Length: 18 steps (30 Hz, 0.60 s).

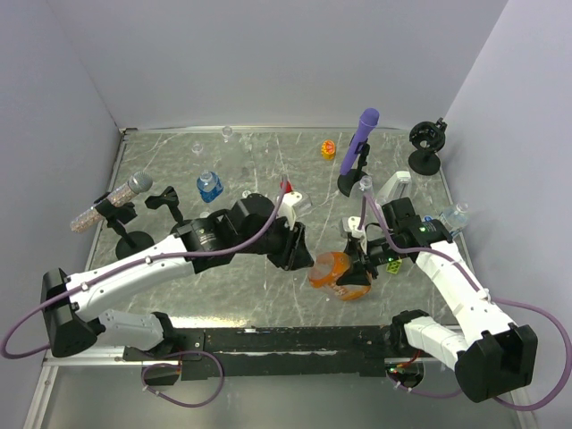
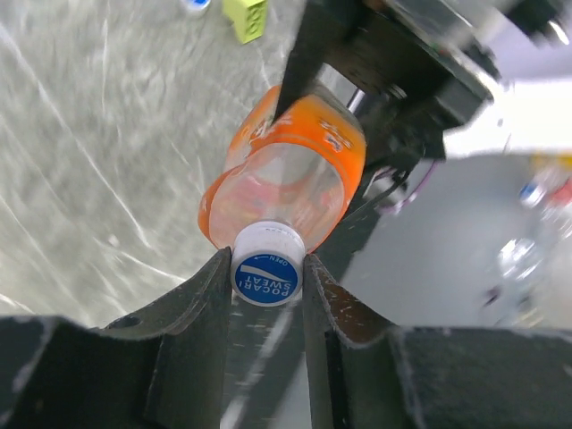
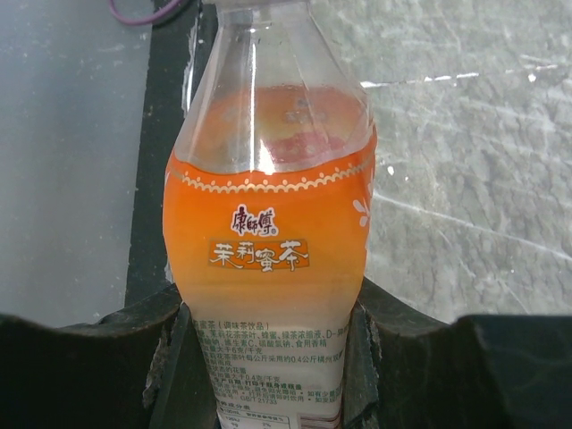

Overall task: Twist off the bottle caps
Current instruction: Unscrew the bottle cap from the plastic bottle.

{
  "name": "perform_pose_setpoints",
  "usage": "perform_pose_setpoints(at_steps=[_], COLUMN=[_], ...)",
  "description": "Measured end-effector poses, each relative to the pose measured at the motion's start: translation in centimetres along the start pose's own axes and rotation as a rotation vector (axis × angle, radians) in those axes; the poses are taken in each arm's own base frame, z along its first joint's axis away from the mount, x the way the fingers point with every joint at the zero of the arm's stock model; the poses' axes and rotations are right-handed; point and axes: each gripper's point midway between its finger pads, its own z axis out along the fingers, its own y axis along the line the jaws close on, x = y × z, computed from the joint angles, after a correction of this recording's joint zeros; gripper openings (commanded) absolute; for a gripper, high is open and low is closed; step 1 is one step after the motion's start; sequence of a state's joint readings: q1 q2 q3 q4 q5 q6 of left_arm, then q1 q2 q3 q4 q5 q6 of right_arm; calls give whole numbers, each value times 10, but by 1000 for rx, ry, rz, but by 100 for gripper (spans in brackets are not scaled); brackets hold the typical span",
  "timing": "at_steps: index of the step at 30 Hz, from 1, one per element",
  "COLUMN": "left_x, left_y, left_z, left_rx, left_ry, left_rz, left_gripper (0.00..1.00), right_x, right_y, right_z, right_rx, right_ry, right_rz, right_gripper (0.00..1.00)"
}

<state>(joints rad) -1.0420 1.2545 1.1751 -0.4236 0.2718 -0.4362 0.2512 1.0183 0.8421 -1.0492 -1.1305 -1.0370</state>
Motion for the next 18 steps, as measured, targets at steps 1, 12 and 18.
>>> perform_pose_setpoints(at_steps=[1,12,18], left_x=[1,1,0], left_y=[0,0,0], left_z=[1,-1,1], left_rx=[-23,-195,-244], left_ry=[2,-20,-5], left_rz=[-59,-588,-696], left_gripper=[1,1,11], right_x=[1,1,2], right_y=[0,-1,-1], right_z=[0,1,0], right_rx=[3,2,7], right_ry=[7,9,15], right_rz=[1,-11,-16], right_gripper=[19,19,19])
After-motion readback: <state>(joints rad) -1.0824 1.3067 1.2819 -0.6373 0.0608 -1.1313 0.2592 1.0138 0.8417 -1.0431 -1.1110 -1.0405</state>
